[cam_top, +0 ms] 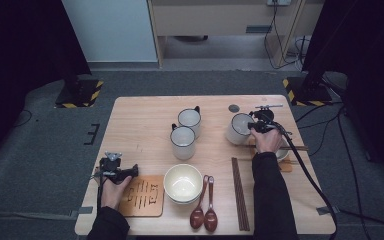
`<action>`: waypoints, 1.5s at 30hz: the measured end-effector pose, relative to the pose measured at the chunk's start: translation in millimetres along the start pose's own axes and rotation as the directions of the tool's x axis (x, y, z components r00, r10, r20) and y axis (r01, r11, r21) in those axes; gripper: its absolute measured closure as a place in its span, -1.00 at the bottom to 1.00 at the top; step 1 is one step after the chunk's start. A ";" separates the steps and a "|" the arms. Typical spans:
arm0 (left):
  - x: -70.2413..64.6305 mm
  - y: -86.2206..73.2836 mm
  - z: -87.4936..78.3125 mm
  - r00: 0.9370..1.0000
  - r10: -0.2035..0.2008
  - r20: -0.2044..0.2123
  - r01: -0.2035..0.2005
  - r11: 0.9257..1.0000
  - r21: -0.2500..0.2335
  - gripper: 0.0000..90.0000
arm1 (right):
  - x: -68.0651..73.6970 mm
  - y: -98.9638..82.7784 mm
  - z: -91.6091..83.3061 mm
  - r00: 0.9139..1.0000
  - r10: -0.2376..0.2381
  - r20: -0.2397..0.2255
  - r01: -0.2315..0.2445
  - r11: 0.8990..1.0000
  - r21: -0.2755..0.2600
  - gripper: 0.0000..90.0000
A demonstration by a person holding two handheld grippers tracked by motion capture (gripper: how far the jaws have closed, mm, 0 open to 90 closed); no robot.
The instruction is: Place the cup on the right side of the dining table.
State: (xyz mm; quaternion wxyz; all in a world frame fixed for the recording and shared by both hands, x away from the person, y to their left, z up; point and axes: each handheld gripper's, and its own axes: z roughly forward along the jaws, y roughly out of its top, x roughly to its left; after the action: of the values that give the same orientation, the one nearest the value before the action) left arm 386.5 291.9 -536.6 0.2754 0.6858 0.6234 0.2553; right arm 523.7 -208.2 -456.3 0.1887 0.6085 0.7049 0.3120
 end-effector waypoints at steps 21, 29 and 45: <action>0.0 0.0 0.0 1.000 0.000 0.000 0.000 1.000 0.000 -1.00 | 3.9 0.3 1.1 0.998 -0.024 0.055 0.031 0.992 -0.121 0.84; -0.1 0.0 0.0 1.000 -0.001 0.000 0.001 1.000 0.000 -1.00 | 7.0 1.0 -3.6 0.995 -0.055 0.085 0.067 0.987 -0.144 0.72; -0.1 0.0 0.0 1.000 0.000 0.000 0.000 1.000 0.000 -1.00 | 6.6 -12.3 -80.6 0.992 -0.102 -0.078 0.071 0.942 -0.328 -0.12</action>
State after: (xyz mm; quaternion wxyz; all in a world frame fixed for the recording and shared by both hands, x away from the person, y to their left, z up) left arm 386.5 291.9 -536.6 0.2754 0.6858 0.6234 0.2552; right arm 461.3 -219.5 -404.6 0.2663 0.5221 0.6782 0.4433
